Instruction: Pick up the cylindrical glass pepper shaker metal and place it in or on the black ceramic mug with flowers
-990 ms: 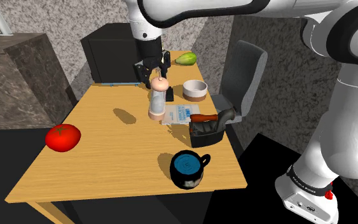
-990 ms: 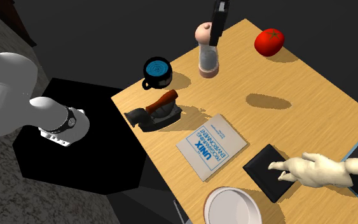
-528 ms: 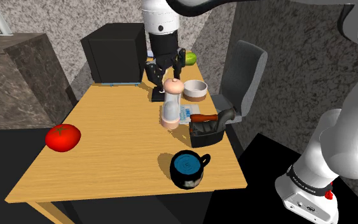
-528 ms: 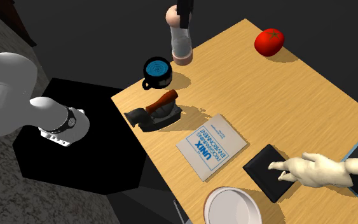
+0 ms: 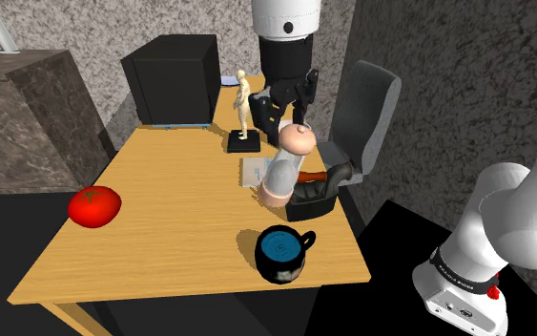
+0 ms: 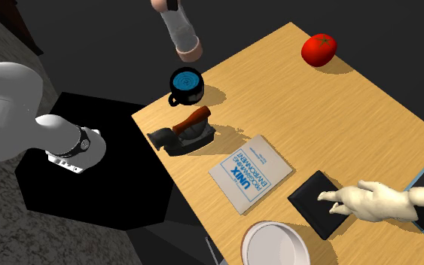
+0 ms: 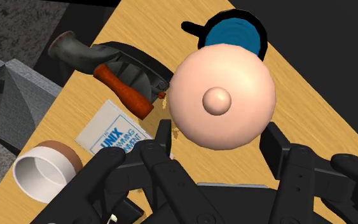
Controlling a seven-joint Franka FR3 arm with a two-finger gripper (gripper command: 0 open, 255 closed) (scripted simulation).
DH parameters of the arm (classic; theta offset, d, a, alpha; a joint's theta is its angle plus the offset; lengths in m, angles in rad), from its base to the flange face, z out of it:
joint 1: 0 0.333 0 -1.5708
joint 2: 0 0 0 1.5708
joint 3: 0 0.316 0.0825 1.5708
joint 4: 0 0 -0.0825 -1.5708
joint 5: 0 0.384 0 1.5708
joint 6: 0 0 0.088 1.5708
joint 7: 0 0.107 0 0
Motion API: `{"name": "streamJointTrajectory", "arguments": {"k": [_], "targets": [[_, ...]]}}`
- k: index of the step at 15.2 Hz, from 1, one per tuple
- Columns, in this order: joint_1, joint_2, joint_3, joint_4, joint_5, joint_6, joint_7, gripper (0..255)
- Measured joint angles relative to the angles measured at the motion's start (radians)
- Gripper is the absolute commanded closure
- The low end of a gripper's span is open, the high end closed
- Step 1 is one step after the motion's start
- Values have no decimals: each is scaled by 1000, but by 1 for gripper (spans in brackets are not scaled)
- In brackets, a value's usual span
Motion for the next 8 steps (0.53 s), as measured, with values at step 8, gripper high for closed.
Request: {"name": "streamJointTrajectory", "arguments": {"k": [8], "targets": [[12,-47,7,-126,19,81,16,255]]}}
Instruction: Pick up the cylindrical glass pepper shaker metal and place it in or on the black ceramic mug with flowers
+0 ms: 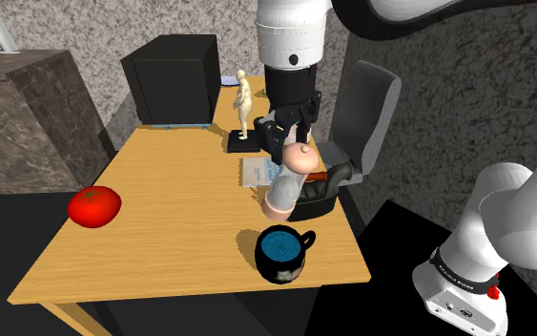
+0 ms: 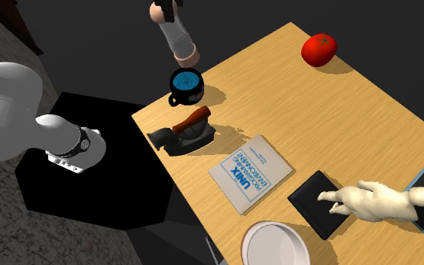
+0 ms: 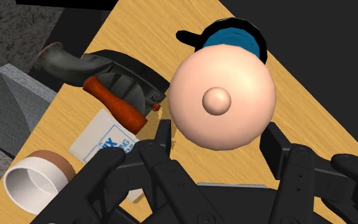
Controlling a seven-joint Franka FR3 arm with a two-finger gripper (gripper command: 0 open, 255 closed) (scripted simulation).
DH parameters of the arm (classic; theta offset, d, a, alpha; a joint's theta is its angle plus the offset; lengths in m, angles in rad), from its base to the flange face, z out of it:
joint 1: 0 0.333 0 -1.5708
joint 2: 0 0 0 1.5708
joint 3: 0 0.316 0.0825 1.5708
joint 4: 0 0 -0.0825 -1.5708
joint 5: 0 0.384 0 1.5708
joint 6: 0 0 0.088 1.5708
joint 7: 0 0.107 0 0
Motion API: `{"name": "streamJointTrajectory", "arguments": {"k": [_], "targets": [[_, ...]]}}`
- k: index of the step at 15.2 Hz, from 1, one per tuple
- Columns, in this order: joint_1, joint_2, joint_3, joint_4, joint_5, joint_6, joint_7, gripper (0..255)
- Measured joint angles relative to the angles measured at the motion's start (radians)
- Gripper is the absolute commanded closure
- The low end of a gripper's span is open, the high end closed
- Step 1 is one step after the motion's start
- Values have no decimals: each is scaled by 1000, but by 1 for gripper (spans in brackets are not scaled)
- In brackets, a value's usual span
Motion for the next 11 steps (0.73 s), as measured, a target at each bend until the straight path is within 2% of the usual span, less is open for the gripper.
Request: {"name": "streamJointTrajectory", "arguments": {"k": [11], "targets": [[5,-16,3,-161,7,145,6,255]]}}
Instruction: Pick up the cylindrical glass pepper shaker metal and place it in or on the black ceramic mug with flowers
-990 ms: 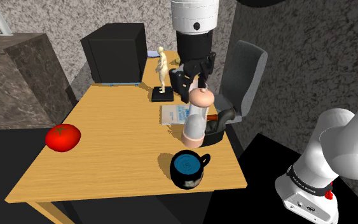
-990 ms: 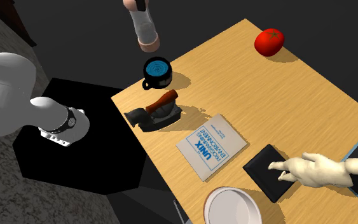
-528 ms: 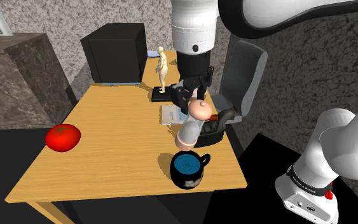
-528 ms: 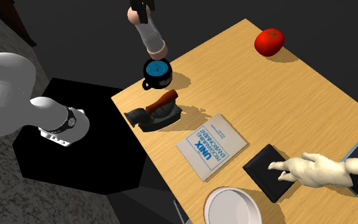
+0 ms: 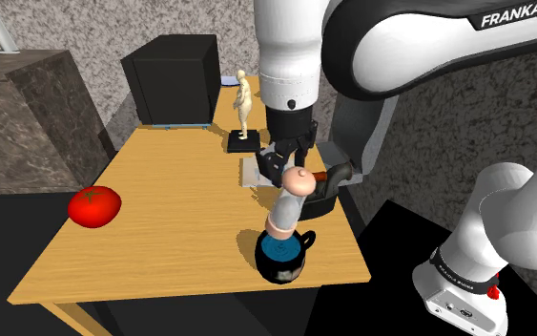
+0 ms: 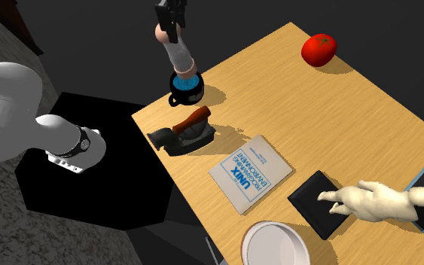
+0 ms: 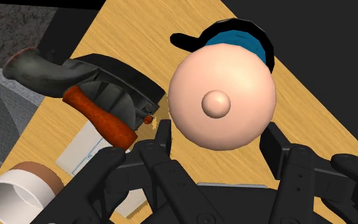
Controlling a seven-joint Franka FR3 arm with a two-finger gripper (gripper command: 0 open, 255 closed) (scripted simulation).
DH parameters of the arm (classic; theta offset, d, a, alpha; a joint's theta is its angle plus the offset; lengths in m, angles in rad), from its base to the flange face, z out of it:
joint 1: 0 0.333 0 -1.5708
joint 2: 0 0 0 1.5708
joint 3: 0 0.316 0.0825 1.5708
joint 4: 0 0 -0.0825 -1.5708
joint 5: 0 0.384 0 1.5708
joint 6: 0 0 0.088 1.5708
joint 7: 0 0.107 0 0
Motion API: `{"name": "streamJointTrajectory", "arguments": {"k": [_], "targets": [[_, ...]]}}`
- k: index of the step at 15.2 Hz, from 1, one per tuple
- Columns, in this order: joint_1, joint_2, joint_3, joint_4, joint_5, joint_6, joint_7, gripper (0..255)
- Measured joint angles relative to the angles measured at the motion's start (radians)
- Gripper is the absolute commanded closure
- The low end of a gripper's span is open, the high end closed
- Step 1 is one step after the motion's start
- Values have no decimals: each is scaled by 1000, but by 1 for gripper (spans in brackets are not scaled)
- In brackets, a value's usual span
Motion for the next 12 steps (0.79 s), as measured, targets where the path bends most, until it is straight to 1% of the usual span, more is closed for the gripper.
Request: {"name": "streamJointTrajectory", "arguments": {"k": [7,12], "targets": [[2,16,9,-83,-3,98,14,255],[2,13,8,-99,-3,116,14,255]]}}
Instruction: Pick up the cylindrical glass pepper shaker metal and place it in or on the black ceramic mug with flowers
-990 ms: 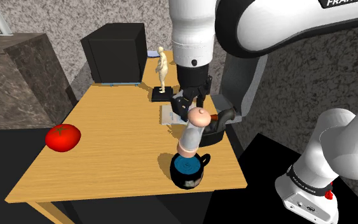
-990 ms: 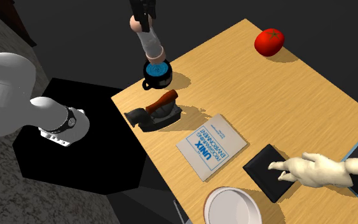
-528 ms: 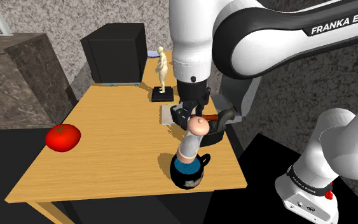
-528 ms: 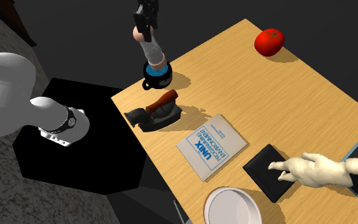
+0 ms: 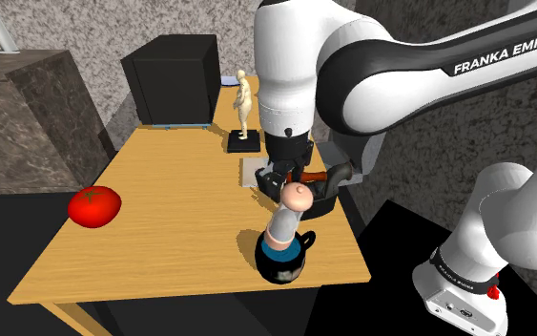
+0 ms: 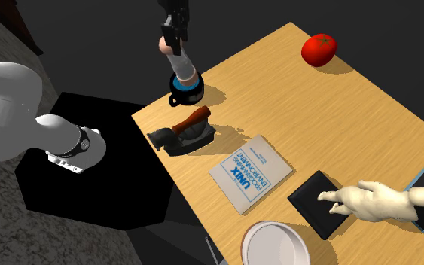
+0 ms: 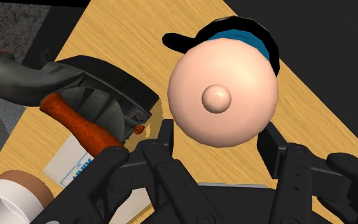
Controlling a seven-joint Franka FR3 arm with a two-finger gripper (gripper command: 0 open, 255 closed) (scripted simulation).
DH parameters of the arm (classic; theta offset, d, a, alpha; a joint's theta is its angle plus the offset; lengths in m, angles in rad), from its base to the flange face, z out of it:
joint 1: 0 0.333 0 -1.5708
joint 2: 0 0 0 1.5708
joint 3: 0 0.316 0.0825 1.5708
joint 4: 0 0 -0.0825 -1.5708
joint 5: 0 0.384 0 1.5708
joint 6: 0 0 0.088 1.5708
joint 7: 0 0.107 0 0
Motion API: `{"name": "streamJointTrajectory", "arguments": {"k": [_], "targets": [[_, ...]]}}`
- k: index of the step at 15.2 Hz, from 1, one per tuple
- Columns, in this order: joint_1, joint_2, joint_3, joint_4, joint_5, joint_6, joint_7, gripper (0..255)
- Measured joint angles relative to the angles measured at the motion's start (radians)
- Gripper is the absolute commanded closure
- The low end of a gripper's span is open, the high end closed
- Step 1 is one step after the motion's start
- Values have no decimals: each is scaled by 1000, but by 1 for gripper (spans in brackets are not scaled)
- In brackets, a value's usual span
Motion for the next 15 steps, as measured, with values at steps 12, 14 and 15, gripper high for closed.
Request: {"name": "streamJointTrajectory", "arguments": {"k": [12,14,15], "targets": [[0,5,0,69,0,-68,0,0],[0,5,0,113,-1,-112,0,0],[1,2,0,117,1,-120,-1,0]]}}
